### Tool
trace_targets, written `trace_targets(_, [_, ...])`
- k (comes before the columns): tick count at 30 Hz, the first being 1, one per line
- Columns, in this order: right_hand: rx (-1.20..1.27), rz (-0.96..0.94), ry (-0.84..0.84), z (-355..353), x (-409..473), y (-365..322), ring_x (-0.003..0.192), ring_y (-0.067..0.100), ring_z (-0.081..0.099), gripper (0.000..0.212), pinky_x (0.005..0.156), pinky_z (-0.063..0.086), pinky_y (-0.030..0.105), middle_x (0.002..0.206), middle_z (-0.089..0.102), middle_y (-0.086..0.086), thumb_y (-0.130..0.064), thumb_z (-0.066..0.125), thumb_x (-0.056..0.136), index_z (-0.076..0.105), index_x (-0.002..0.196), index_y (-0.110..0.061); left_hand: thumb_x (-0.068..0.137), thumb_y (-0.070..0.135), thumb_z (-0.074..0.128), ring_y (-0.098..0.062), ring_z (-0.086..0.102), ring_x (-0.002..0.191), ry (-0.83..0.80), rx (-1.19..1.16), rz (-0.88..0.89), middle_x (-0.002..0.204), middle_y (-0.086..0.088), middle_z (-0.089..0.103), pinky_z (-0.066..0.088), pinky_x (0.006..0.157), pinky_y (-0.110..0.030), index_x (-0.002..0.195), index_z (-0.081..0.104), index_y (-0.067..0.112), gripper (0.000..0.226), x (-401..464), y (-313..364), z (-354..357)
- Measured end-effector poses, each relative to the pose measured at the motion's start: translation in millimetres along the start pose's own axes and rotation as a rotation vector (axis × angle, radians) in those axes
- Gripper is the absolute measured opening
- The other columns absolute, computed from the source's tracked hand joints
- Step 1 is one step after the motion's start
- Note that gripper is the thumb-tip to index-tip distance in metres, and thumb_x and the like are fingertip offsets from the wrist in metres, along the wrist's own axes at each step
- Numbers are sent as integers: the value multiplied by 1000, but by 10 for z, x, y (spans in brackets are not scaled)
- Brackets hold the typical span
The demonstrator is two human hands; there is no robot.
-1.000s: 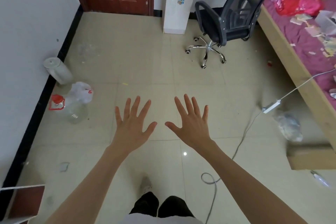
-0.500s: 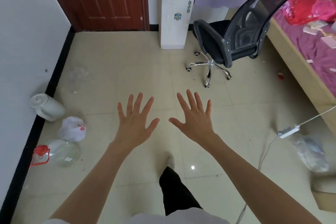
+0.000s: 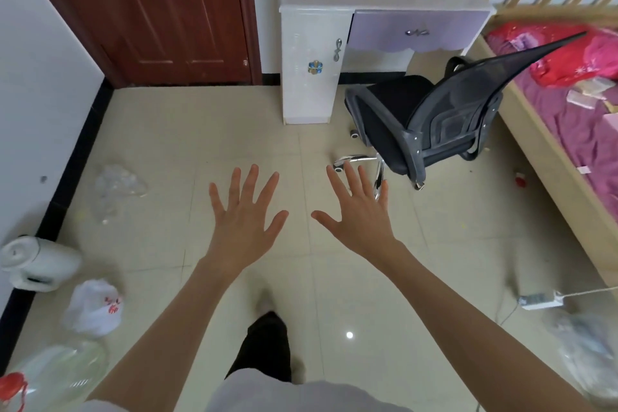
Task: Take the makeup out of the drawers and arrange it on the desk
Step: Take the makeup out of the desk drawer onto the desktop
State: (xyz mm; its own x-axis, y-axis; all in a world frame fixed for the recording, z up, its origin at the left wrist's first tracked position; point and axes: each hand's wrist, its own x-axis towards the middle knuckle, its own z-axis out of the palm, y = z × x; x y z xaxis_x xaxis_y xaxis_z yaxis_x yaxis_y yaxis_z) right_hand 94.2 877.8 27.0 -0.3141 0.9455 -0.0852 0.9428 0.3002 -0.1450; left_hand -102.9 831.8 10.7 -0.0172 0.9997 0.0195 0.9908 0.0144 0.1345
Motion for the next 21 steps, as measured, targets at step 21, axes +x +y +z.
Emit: trace_targets(21, [58, 228, 13, -419, 4061, 1223, 145, 26, -7, 78, 114, -4, 56, 158, -4, 2, -63, 38, 88, 0, 149, -31, 90, 58, 22, -27, -12, 142, -114, -17, 227, 156, -2, -5, -6, 109, -56, 146, -1, 33, 66, 4750, -57, 197])
